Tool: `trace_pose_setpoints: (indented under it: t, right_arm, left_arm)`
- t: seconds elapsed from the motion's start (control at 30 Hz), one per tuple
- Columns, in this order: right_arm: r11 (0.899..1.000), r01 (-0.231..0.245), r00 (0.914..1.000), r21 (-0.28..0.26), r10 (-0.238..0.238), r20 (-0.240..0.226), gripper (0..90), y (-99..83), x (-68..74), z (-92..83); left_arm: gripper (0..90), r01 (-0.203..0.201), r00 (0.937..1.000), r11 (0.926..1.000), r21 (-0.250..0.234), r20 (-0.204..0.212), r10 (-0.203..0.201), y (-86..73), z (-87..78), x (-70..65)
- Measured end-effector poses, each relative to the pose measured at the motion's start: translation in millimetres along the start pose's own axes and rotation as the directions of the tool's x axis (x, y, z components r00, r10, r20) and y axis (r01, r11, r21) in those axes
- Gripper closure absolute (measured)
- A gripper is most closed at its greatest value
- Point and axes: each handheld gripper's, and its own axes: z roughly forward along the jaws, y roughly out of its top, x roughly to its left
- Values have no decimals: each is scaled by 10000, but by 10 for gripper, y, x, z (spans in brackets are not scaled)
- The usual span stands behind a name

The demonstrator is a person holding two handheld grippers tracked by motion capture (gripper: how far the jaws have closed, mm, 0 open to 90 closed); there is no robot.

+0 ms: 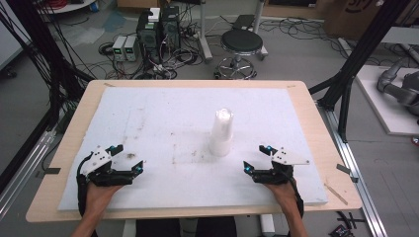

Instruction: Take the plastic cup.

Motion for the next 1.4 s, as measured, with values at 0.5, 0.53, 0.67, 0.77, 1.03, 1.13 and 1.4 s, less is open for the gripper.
trace_pose_setpoints:
  t: [0.5,0.53,0.67,0.77,1.03,1.13,1.4]
  right_arm:
    - [10000,-87,9997,-5,87,-207,142,1,-21,-2]
    - [9999,-134,9997,-4,134,-205,142,2,-23,-2]
    - [9997,-202,9990,145,208,-400,142,10,-37,10]
    - [9991,-120,9986,403,140,-501,142,24,-43,24]
    - [9996,-262,9983,-57,258,-524,141,212,-105,-91]
    - [9992,-295,9984,-270,281,-498,141,291,-114,-119]
    - [9989,120,9977,-445,-149,-658,141,645,-131,-126]
  left_arm:
    - [25,-70,10000,9999,128,55,69,5,7,3]
    - [25,-68,10000,9999,132,63,67,5,7,1]
    - [25,-131,9999,9997,186,62,130,7,15,-3]
    - [25,-123,9999,9997,211,56,122,8,18,-6]
    - [25,-138,9999,9997,191,67,137,7,17,-10]
    - [25,-193,9998,9996,226,104,191,8,19,-6]
    - [25,-250,9997,9991,329,37,248,11,26,-16]
